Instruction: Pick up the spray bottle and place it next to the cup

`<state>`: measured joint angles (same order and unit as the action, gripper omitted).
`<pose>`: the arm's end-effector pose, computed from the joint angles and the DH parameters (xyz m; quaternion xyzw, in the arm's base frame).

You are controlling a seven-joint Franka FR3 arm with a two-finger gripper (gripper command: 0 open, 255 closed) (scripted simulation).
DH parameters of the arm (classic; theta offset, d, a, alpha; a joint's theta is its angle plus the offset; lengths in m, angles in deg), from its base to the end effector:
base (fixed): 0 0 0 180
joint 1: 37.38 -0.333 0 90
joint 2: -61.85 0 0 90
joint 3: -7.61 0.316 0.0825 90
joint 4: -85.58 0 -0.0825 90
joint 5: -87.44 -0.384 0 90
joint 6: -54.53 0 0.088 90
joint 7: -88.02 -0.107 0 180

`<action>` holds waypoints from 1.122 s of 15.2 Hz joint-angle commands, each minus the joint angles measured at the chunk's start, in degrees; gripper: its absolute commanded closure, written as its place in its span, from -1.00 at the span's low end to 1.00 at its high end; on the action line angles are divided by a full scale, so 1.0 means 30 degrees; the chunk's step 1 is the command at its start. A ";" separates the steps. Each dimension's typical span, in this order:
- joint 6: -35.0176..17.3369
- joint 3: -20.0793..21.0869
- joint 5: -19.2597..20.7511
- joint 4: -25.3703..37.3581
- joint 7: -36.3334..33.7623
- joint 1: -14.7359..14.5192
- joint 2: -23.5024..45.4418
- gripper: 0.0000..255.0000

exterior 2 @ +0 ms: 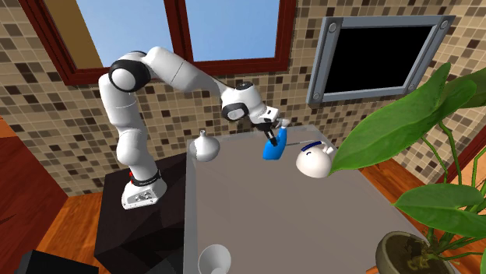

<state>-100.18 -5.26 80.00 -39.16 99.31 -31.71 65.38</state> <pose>0.5494 -0.1875 0.4144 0.9665 -0.1103 0.2303 0.0263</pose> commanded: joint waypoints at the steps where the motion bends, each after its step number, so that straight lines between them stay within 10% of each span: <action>1: 0.0537 -0.0038 0.0275 0.0206 -0.0226 -0.0021 -0.0345 1.00; 17: 0.4482 -0.0065 0.1389 0.2604 -0.1156 -0.0021 -0.1961 1.00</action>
<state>-87.57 -5.43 84.02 -31.83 95.91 -31.80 59.84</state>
